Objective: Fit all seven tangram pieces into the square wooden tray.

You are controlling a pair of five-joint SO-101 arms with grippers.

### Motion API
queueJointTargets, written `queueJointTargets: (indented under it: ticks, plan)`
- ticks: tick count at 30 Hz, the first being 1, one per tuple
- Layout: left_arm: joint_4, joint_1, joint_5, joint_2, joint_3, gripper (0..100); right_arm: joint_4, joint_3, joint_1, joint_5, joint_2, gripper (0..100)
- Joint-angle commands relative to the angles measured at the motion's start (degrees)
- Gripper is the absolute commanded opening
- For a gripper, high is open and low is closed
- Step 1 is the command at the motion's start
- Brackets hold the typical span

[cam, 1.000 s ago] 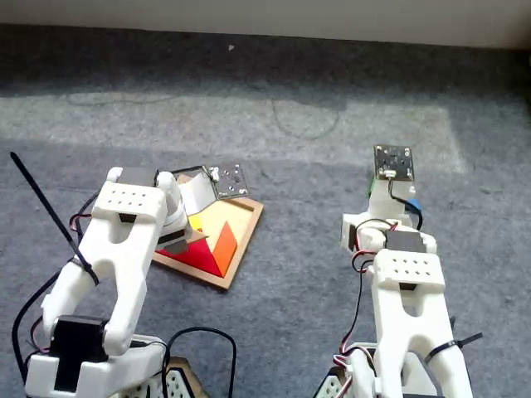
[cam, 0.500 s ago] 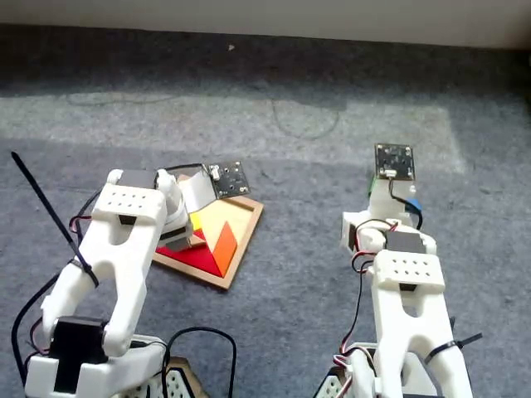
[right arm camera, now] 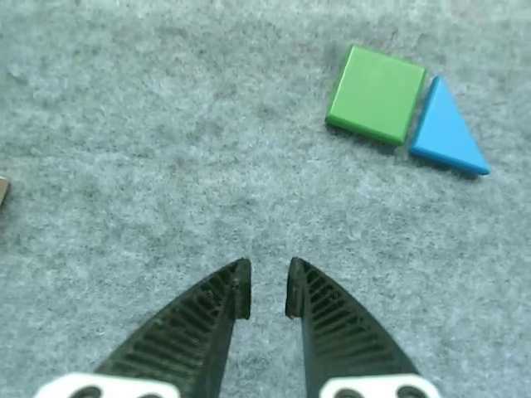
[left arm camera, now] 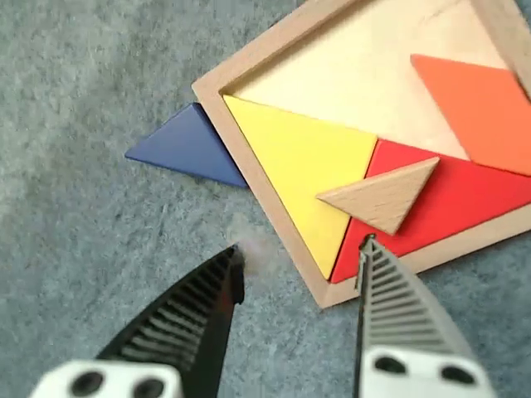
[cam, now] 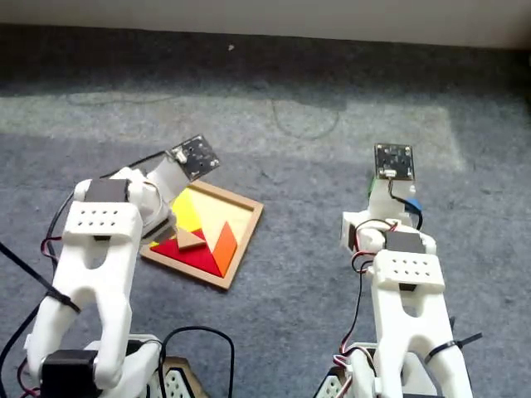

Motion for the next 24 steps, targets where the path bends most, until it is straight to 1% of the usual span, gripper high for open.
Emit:
queueJointTargets:
  ticks: [1,4,8,10,17,22,24]
  plan:
    - [-0.8,-3.9,0.7,-1.7,2.8,23,-1.5,-0.5,0.4,0.1,-1.4,8.1]
    - [-2.5,-4.5,1.6,-1.7,6.4,23,-1.5,-0.5,0.4,0.1,-1.4,8.1]
    - [-12.2,-4.4,9.6,-1.7,12.0,23,-1.5,-0.5,0.4,0.1,-1.4,8.1]
    - [-15.8,-3.9,12.3,-1.7,13.5,23,-1.5,-0.5,0.4,0.1,-1.4,8.1]
    - [-17.7,2.3,19.1,-1.6,14.1,23,-1.5,-0.4,0.4,0.1,-1.4,8.1]
    - [-23.6,6.3,23.3,-1.6,16.4,23,-1.7,0.4,0.4,0.1,-1.4,8.1]
    - [-24.8,7.2,24.4,-1.6,16.2,23,-1.7,0.6,0.4,0.1,-1.4,8.1]
